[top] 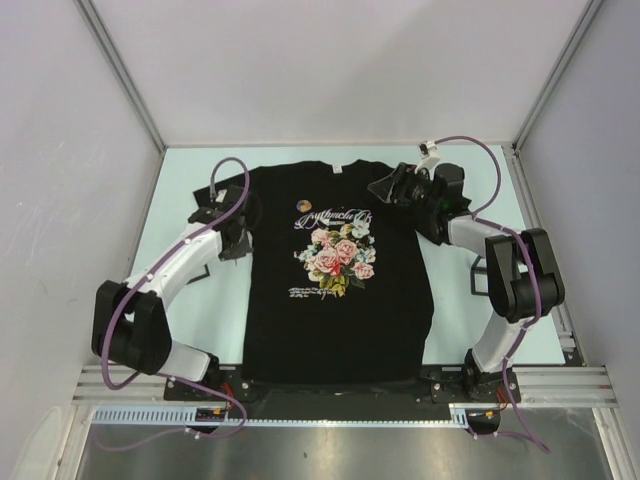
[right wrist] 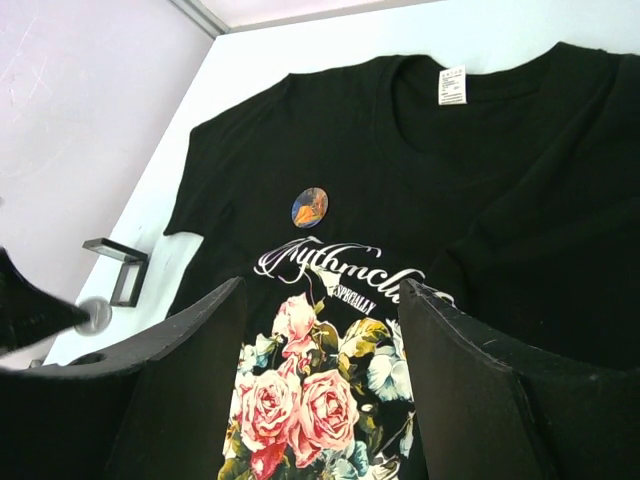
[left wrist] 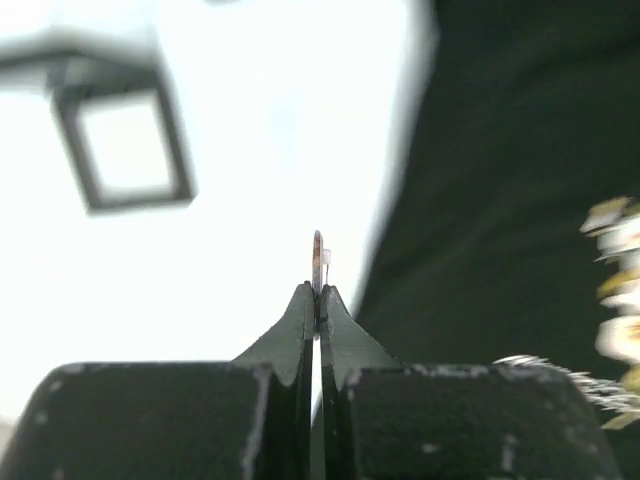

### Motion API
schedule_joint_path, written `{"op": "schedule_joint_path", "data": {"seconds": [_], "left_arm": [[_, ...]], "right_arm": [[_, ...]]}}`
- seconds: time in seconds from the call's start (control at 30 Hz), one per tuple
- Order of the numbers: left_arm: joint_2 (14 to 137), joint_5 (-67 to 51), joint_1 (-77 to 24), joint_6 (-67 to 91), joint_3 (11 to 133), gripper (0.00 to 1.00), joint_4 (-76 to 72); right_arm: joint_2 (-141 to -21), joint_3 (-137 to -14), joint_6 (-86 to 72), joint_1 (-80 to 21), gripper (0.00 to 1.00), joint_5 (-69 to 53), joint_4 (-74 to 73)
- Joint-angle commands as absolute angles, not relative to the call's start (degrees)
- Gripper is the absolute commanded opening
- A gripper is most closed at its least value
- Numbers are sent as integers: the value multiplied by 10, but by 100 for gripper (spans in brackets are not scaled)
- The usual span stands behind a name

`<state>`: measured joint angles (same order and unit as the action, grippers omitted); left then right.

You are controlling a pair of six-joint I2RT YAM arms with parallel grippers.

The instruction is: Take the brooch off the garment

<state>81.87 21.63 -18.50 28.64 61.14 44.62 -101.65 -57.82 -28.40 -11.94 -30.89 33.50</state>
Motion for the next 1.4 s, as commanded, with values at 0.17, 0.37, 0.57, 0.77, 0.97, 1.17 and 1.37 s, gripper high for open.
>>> {"op": "schedule_joint_path", "data": {"seconds": [0.17,0.37,0.57,0.77,0.97,1.17,1.37], "left_arm": [[870,391,-164,348,597,0,552],[935,477,-131,335,606,0,530],[958,510,-119,322,620,0,514],[985,521,-115,306,640,0,498],[1020,530,-114,299,658,0,497],[1030,561,-114,298,664,0,500],[1044,561,-110,292,671,0,497]], "right_arm": [[-994,-603,-296,-111,66,-342,358],[-1005,-604,-317,-99,66,-360,377],[-1015,-604,-335,-96,66,-369,395],[-1020,-604,-345,-95,66,-375,407],[-1022,-603,-345,-93,66,-378,407],[-1028,-603,-353,-92,66,-383,417],[-1028,-603,-355,-91,66,-386,419]]}}
